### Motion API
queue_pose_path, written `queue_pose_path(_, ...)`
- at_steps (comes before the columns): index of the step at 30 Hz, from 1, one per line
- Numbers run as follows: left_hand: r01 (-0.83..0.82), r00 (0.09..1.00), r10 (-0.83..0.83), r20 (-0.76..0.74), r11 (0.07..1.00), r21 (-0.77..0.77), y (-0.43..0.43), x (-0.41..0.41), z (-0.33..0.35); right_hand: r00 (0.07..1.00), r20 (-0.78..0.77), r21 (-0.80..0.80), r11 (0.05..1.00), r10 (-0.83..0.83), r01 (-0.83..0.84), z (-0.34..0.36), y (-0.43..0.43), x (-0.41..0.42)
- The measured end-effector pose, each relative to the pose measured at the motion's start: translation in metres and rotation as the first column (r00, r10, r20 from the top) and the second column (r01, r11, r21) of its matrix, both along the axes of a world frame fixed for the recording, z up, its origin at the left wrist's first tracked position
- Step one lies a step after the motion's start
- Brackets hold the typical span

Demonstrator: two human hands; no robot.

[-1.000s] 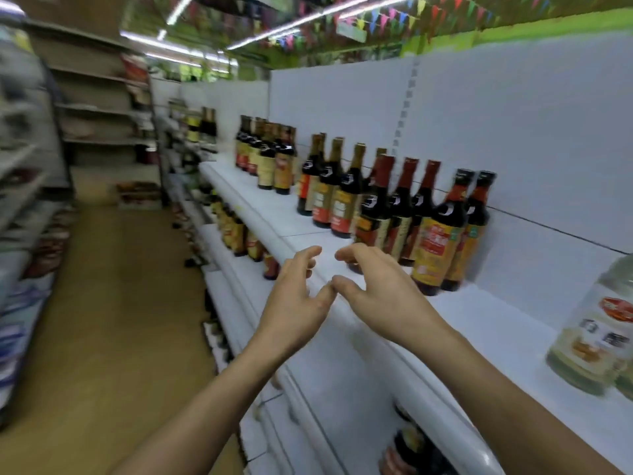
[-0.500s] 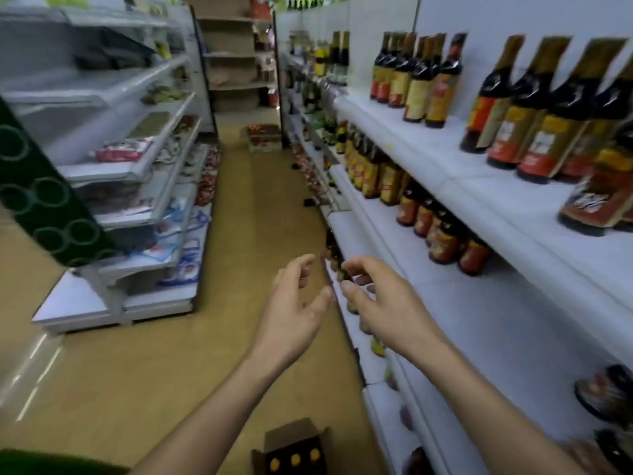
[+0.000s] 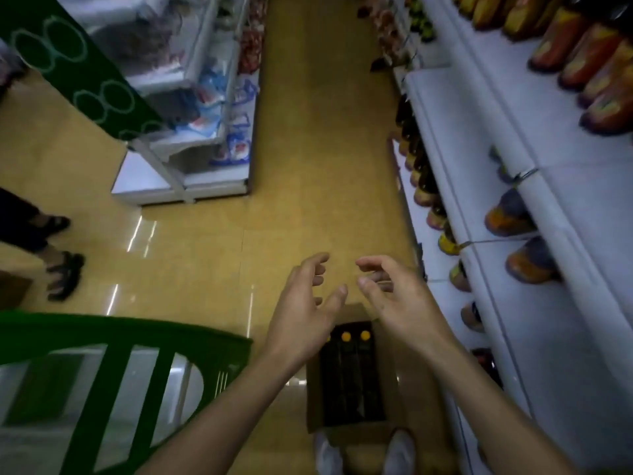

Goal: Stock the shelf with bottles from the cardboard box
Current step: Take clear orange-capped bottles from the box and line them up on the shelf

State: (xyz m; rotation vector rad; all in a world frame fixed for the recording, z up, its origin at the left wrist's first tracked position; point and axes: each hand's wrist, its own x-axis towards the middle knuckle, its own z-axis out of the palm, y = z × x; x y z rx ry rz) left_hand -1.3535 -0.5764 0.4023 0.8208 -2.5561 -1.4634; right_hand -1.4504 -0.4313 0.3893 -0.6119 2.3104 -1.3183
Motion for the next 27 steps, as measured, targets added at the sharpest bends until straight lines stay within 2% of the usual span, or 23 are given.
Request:
queue_pose_path(9,-0.074,0.989,0.063,0.132,0.994,0.082,0.025,0.014,-0.131,0.984,0.169,0.032,0.997,0.063,-0.07,-0.144,0.016,0.017)
queue_pose_path(16,-0.126,0.968,0.096,0.231,0.985,0.122,0.041,0.019,-0.258,0.96,0.256,0.102,0.984,0.113,-0.143,-0.276,0.024,0.02)
queue_pose_path(27,-0.089,0.925,0.043,0.378,0.991,0.104,0.052,0.023,-0.438,0.945,0.301,0.383,0.891,0.129,-0.244,-0.454,0.03,-0.003)
